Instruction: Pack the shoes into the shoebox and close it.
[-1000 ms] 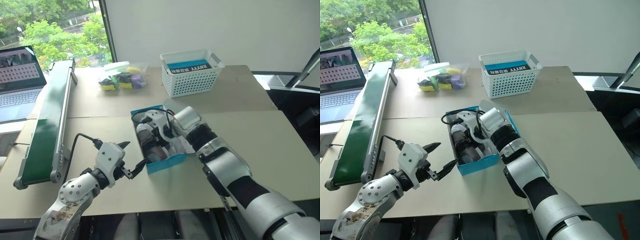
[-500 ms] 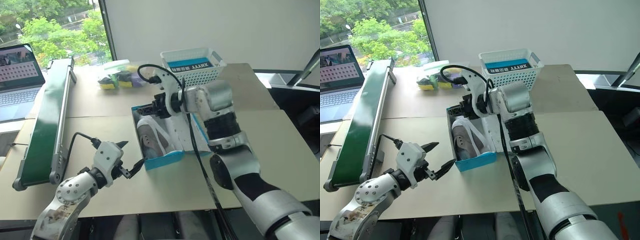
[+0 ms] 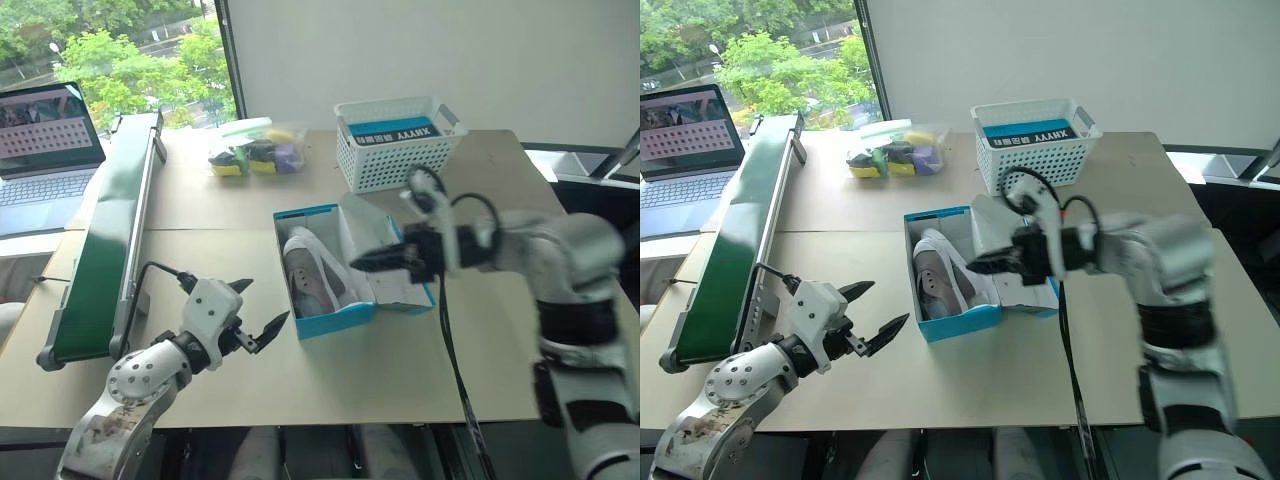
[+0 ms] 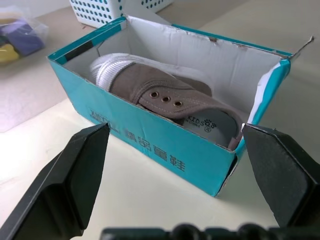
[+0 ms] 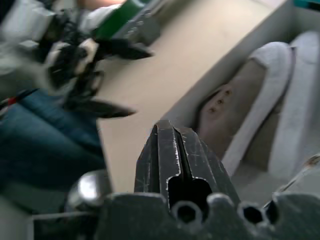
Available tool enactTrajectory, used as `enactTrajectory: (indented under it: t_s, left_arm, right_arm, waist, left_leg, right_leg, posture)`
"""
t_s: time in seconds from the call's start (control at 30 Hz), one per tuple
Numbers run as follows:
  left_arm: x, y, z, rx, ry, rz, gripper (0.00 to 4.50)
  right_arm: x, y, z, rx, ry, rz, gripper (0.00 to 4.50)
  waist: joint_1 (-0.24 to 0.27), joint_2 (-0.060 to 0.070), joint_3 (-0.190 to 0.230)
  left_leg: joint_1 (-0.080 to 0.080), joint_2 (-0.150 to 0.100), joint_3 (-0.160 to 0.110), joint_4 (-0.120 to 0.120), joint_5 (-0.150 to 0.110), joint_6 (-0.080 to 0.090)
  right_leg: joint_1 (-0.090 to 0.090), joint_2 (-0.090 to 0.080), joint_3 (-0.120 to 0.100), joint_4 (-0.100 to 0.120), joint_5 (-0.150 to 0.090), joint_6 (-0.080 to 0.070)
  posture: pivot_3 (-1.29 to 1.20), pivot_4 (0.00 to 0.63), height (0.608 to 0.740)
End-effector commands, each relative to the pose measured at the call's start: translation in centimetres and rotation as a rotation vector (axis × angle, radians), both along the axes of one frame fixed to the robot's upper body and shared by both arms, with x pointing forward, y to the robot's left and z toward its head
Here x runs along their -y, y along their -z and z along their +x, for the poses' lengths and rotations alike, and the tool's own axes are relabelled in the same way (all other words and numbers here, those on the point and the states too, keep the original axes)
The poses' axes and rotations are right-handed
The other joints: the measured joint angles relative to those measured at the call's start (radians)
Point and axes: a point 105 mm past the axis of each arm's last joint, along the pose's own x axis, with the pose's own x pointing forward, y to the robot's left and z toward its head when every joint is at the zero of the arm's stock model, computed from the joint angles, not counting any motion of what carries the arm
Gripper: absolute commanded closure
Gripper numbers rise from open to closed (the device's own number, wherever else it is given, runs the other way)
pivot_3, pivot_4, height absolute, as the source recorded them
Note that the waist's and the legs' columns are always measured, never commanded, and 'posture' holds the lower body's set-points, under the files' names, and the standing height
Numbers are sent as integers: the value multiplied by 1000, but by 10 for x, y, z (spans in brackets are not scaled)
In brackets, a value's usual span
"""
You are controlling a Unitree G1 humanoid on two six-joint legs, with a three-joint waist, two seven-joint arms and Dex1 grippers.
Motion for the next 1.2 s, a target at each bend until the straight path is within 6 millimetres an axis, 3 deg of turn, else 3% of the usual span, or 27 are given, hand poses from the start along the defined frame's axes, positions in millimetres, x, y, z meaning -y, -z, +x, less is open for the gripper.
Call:
enactTrajectory:
  t_s: [0.03, 0.17, 0.27, 0.5, 0.6, 0.7, 0.8, 0.93, 1.2]
  left_arm:
    - [5, -6, 1, 22, 44, -7, 0]
    - [4, -6, 3, 21, 74, -2, 0]
    - [-4, -6, 4, 15, 64, -6, 0]
    - [-14, -8, 5, 1, 71, 8, 0]
    - [-14, -8, 7, -3, 76, 8, 0]
    - [-13, -8, 9, -5, 86, 12, 0]
    - [-13, -9, 11, -3, 97, 17, 0]
    - [-11, -10, 15, -4, 109, 19, 0]
    - [-11, -12, 18, 8, 111, 28, 0]
  right_arm:
    - [12, 20, -36, -84, -115, -42, 4433]
    - [41, 92, -28, -116, 84, -319, 4433]
    - [55, 125, -15, -110, 269, -401, 4433]
    - [80, 166, 19, -193, 844, -281, 4433]
    - [83, 179, 27, -283, 1103, -80, 4433]
    - [76, 200, 21, -442, 1280, 93, 4433]
    - [62, 202, 20, -524, 1341, 232, 4433]
    - [42, 178, 41, -641, 1318, 627, 4433]
    - [18, 135, 65, -611, 1131, 867, 4433]
  waist:
    - [1, -1, -1]
    - [-1, -1, 0]
    - [-1, -1, 0]
    - [3, -2, -1]
    - [5, -2, -1]
    - [0, -3, -2]
    - [-7, -5, -5]
    - [-5, -6, -5]
    - [-23, -1, -4]
  left_leg:
    - [1, 0, -1, 0, 0, 0]
    - [1, 0, 2, 2, 0, 1]
    - [1, 0, 3, 3, 0, 1]
    - [1, 0, 3, 5, 0, 1]
    - [0, 0, 4, 5, 0, 0]
    - [1, 0, 4, 4, 0, 0]
    - [3, 1, 4, 4, 0, 0]
    - [6, 1, 4, 4, 0, 0]
    - [5, 2, 8, 2, 0, 1]
  right_leg:
    - [2, 0, -1, 0, -3, 4]
    - [1, 0, 2, 0, -3, 5]
    - [1, 0, 3, 1, -4, 6]
    - [0, 1, 6, 2, -3, 7]
    - [0, 0, 6, 2, -3, 8]
    - [0, 1, 7, 2, -3, 8]
    - [2, 1, 7, 2, -2, 8]
    - [4, 1, 7, 2, -2, 8]
    - [1, 3, 10, 3, -1, 6]
  posture:
    - [0, 150, 735]
    - [0, 150, 735]
    - [0, 150, 735]
    - [0, 150, 735]
    - [0, 150, 735]
    - [0, 150, 735]
    - [0, 150, 735]
    - [0, 150, 735]
    - [0, 150, 735]
